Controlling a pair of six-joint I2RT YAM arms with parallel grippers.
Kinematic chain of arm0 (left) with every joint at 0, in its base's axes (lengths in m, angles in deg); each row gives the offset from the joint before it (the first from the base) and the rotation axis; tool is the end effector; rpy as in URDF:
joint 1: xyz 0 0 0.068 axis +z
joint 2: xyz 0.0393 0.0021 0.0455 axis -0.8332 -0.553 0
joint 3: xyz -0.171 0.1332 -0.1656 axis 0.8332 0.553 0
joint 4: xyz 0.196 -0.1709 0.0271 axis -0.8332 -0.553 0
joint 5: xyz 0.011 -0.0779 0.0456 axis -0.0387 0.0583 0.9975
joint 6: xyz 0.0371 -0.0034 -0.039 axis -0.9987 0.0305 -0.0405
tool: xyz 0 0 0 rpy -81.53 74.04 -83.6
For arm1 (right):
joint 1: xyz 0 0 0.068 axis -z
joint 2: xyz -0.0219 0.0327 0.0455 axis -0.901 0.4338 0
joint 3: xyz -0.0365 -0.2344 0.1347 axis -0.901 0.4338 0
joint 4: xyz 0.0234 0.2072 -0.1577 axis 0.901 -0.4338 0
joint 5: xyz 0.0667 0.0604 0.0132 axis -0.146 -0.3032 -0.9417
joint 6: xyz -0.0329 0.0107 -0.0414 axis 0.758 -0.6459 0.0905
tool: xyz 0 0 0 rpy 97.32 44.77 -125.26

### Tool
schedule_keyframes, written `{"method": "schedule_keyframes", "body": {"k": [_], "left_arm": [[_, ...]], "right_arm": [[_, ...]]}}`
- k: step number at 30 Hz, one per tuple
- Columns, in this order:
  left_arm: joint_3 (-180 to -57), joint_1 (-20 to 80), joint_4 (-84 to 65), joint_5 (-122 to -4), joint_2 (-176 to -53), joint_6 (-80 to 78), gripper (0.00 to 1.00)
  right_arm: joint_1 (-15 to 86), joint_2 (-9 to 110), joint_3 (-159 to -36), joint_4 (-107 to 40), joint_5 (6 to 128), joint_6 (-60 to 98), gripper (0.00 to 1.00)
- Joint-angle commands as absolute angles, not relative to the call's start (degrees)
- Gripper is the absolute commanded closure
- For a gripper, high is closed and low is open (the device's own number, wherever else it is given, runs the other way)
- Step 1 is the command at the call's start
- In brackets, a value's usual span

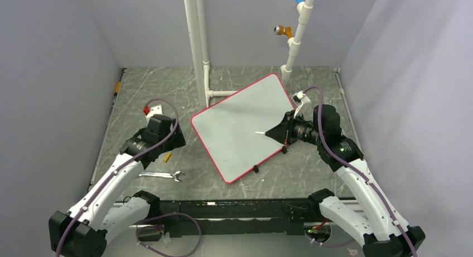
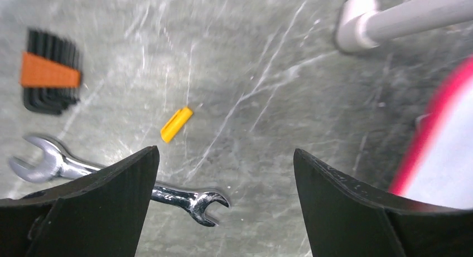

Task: Write a sentence on the whiteboard
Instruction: Place the pen cap at the center of the board.

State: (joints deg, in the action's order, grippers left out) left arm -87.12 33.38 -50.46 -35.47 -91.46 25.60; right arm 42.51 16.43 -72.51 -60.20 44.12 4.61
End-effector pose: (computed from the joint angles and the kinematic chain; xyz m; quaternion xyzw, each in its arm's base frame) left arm 0.1700 -0.0596 0.2479 -0.1772 0.9136 -0.0335 0.3645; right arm 0.1576 0.0823 0.3399 -0.1455 0.8081 0.3975 0.4097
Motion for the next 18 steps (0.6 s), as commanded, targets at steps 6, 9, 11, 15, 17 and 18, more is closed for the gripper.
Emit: {"method": "schedule_keyframes", "body": {"k": [6,9,11,15,17,18], "left_arm": [[-102.8,33.6,-50.6,-43.9,-87.3,1.1,0.02],[-108.0,33.6,-53.6,-48.1,-91.1,-5.1,0.02],[-109.9,33.9,-54.0,-52.8,-93.8,-8.5,0.02],[-107.7,34.6,-49.9,-63.1,-96.5,-10.8,0.01],[-106.6,35.1,-47.6,-67.5,-97.3,-10.7,0.01],[-106.3,35.3,-46.6,-69.3,-97.7,-10.7,0.01]], "right_arm": [[42.7,14.8,-72.6,-58.3,43.8,4.6,1.0],[42.6,14.5,-72.5,-58.1,43.4,4.1,1.0],[42.6,14.3,-72.5,-58.2,43.2,3.9,1.0],[42.6,13.6,-73.0,-59.0,43.2,3.9,1.0],[42.6,13.4,-73.2,-59.6,43.4,4.1,1.0],[42.6,13.2,-73.3,-59.8,43.5,4.2,1.0]]}}
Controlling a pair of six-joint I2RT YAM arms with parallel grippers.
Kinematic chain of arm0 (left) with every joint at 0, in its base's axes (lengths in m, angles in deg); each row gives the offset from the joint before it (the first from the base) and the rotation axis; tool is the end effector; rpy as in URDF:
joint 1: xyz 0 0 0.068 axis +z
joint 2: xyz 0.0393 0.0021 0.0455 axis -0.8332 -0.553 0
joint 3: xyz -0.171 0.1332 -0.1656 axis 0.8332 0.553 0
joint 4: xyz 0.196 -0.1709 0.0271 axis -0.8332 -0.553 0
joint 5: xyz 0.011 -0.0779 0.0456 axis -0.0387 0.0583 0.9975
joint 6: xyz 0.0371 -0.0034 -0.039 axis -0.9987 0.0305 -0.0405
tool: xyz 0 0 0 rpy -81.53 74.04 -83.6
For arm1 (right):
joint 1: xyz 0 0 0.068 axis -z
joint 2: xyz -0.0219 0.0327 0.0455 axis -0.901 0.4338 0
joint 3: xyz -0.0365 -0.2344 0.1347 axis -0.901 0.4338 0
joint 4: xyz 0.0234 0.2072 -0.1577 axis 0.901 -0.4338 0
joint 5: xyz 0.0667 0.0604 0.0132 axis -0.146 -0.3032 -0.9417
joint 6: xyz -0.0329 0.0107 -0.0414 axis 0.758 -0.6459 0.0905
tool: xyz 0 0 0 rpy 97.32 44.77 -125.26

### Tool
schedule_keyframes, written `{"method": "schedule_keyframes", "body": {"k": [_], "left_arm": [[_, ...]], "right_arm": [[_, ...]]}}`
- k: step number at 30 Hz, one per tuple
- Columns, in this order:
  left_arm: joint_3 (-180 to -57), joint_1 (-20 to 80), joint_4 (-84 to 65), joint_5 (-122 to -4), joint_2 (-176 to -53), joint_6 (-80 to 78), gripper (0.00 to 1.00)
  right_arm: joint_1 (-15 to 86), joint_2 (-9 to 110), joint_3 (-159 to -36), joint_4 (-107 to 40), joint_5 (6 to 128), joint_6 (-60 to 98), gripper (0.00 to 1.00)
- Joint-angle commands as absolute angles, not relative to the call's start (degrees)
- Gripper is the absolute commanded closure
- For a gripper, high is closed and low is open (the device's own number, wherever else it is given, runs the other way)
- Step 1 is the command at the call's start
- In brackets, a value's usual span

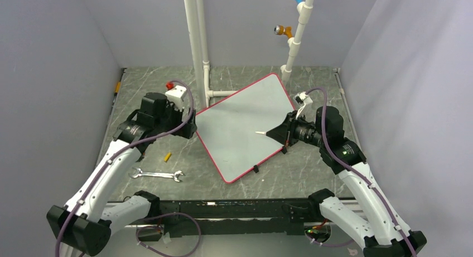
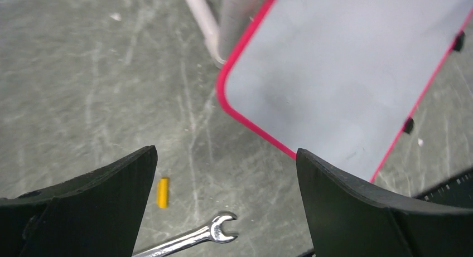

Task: Write a sentence on the whiteboard
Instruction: Place the pen cap at the center of the board, then write a sentence on the whiteboard.

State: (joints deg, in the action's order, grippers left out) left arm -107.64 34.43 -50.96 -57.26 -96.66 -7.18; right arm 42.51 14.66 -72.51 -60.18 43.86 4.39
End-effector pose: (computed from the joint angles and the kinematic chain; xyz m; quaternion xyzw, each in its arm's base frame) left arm 0.1932 -0.0798 0.3469 0.1394 0.8797 -0.1273 0.4364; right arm 0.1509 0.0798 0.3447 -0.1485 0.7995 0.4024 0.4205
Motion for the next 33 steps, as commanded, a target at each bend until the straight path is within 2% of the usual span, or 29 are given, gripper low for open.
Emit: {"method": "schedule_keyframes", "body": {"k": [1,3,17,26,29,33], "left_arm": [[-106.0,35.5,-45.5,-71.0,-98.1,-10.8,0.01],[-106.3,35.9,-44.9,-72.7,-99.8,-11.7,0.01],[-113.6,39.5,-47.2,-93.3,-114.5,-16.5,0.25],[-109.2,41.6,-45.5,-96.1,-115.1,-15.7,0.33],[-108.5,41.6,-46.2,-93.2,-114.7,-15.6,0.3],[-107.5,42.2,-45.3,-91.7,-112.9,-15.1,0.16]], "right_arm": [[42.6,13.2,-73.4,-60.1,43.5,4.3,1.0],[42.6,13.3,-73.4,-60.3,43.4,4.4,1.0],[42.5,14.8,-73.2,-58.5,42.2,4.2,1.0],[42.5,17.1,-72.9,-56.3,41.2,4.2,1.0],[42.5,17.6,-72.9,-55.9,41.2,4.4,1.0],[42.5,17.9,-72.8,-55.9,41.1,4.7,1.0]]}}
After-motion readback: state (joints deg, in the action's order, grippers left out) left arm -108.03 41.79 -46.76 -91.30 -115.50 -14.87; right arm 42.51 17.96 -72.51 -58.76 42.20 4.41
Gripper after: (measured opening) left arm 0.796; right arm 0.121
